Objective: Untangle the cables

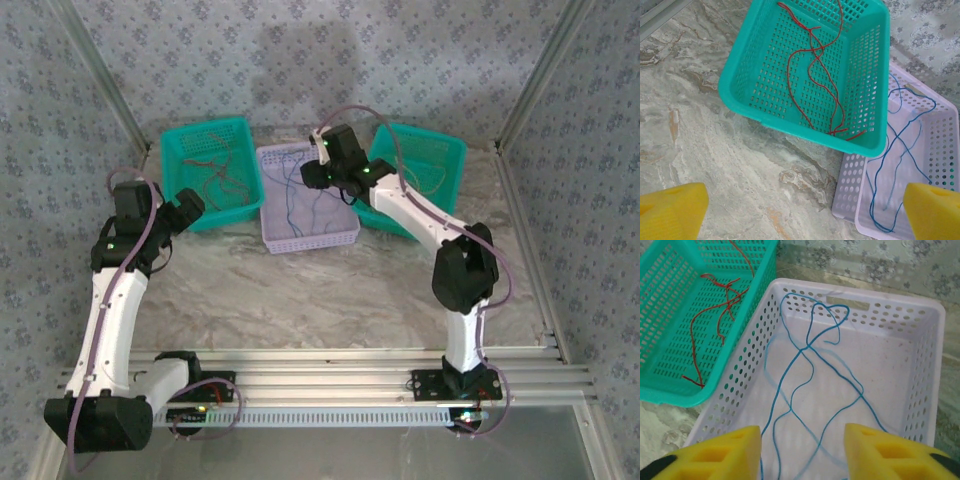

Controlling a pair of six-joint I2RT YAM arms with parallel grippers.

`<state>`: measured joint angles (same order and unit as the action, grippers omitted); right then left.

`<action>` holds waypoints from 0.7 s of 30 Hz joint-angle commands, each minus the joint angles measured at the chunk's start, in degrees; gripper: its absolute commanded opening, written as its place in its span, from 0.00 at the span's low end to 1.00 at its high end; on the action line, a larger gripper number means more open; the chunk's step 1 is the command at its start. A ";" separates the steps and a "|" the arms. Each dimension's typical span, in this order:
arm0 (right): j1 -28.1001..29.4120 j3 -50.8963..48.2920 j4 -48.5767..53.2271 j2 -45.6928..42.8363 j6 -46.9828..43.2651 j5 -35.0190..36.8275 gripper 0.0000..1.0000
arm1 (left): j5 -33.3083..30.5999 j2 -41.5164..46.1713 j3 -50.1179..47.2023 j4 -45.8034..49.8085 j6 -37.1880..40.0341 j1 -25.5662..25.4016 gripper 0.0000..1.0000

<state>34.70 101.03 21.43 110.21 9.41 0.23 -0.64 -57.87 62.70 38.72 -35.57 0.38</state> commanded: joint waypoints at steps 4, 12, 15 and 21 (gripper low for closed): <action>0.17 -4.17 -0.87 -12.94 -1.85 2.51 0.60 | 1.00 -0.45 0.43 -1.19 1.21 0.19 1.00; -10.34 -28.77 -11.00 -35.57 -0.24 9.60 1.00 | -6.43 -0.47 -0.87 -1.67 2.13 -0.17 1.00; -15.86 -38.92 -12.18 -43.22 1.22 15.71 1.00 | -11.79 1.65 -3.88 -4.37 2.52 -0.67 1.00; -27.66 -56.89 -21.03 -53.78 -1.23 27.11 1.00 | -21.57 6.87 -13.57 -13.67 5.36 -3.30 1.00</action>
<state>10.96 49.30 6.33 58.39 8.97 19.64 -15.14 -52.75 51.31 31.00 -32.88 -1.72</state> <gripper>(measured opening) 0.997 0.996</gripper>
